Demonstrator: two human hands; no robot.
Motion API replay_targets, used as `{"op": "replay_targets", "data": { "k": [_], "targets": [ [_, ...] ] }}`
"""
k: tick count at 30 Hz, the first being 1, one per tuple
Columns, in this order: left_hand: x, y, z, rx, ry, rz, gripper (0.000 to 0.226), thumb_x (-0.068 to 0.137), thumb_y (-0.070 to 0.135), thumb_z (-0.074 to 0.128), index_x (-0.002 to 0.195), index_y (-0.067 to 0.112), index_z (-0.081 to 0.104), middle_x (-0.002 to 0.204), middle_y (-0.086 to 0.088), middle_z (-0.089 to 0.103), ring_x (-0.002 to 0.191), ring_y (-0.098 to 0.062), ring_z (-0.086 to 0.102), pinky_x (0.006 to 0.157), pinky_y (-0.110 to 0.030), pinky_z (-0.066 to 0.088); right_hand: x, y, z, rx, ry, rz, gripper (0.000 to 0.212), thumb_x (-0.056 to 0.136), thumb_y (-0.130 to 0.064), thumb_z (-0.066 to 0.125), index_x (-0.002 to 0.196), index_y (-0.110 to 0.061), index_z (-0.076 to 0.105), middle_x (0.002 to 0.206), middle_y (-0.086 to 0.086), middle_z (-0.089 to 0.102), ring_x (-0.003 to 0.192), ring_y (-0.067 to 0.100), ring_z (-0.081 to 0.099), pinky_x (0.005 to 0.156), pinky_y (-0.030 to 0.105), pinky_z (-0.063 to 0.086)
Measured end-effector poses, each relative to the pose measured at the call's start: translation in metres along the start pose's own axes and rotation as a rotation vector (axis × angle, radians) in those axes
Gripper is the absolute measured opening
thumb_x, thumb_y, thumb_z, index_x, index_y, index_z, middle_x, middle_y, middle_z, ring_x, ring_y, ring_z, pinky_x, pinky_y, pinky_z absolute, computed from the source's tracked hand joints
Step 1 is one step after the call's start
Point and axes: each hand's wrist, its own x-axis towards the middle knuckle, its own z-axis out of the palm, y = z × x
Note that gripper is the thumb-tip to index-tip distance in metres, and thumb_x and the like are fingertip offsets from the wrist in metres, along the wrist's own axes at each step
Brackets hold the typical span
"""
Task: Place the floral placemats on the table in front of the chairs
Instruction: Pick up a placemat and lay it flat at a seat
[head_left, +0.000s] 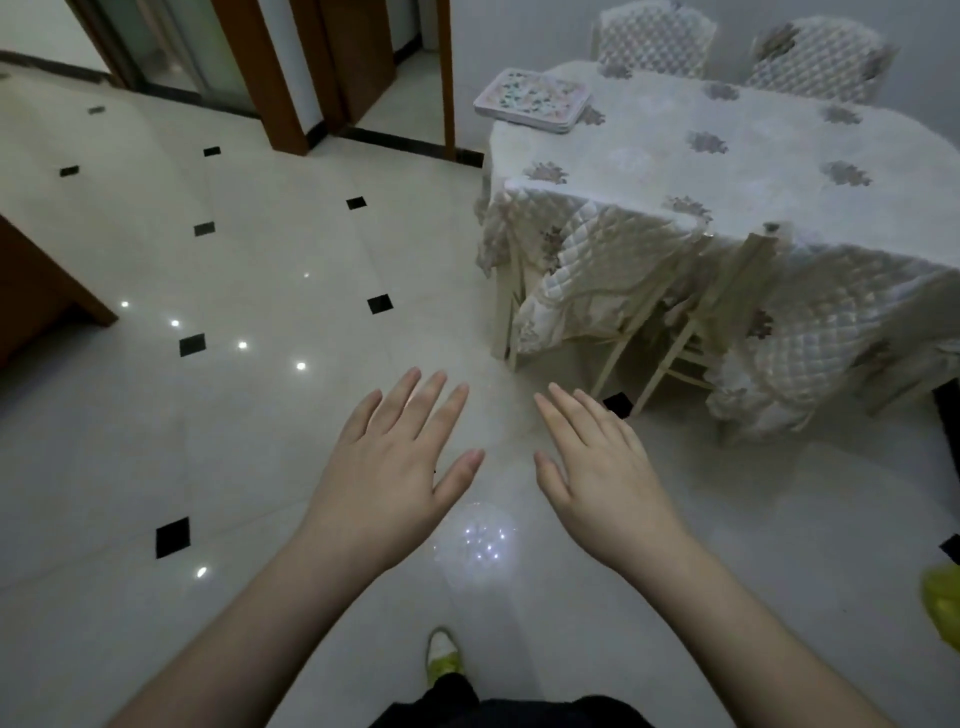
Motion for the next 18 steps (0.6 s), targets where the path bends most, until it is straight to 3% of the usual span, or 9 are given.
{"op": "replay_targets", "data": {
  "k": [3,6,9,15,18],
  "targets": [
    [0.003,-0.041,-0.002,-0.048,0.021,-0.047,0.08,0.09,0.067,-0.006,0.156,0.029,0.017,0.164,0.006,0.015,0.152,-0.013,0.005,0.118,-0.033,-0.001,0.027,-0.034,0.011,-0.047,0.014,-0.032,0.056,0.096,-0.039,0.033,0.148,-0.02,0.039,0.154,-0.001,0.039,0.142,0.019,0.032,0.114,0.032,0.012],
    [0.01,-0.077,0.002,-0.134,0.021,-0.087,0.087,0.081,0.07,-0.022,0.156,0.036,0.004,0.165,0.012,0.002,0.15,-0.007,-0.008,0.118,-0.027,-0.008,0.053,-0.056,0.022,-0.068,-0.023,-0.058,0.055,0.097,-0.039,0.034,0.149,-0.021,0.037,0.156,-0.001,0.035,0.143,0.019,0.029,0.115,0.033,0.013],
    [0.02,-0.106,0.004,-0.164,0.045,-0.135,0.082,0.085,0.068,-0.014,0.157,0.034,0.008,0.165,0.011,0.004,0.151,-0.007,-0.007,0.118,-0.029,-0.006,0.081,-0.073,0.028,-0.074,-0.027,-0.102,0.055,0.096,-0.039,0.034,0.146,-0.018,0.042,0.153,0.002,0.04,0.141,0.023,0.036,0.112,0.034,0.017],
    [0.048,-0.133,0.014,-0.173,0.009,-0.176,0.075,0.091,0.063,0.0,0.157,0.032,0.012,0.165,0.01,0.008,0.151,-0.009,-0.004,0.118,-0.029,-0.006,0.132,-0.081,0.035,-0.034,-0.078,-0.17,0.06,0.096,-0.042,0.028,0.151,-0.019,0.035,0.156,0.001,0.035,0.144,0.022,0.031,0.114,0.041,0.028],
    [0.085,-0.15,0.022,-0.127,-0.005,-0.176,0.071,0.095,0.061,0.009,0.156,0.027,0.022,0.163,0.005,0.02,0.151,-0.014,0.009,0.118,-0.033,0.002,0.172,-0.067,0.04,0.002,-0.121,-0.201,0.063,0.095,-0.046,0.025,0.152,-0.02,0.031,0.158,-0.001,0.031,0.146,0.02,0.027,0.115,0.041,0.028]
  ]
}}
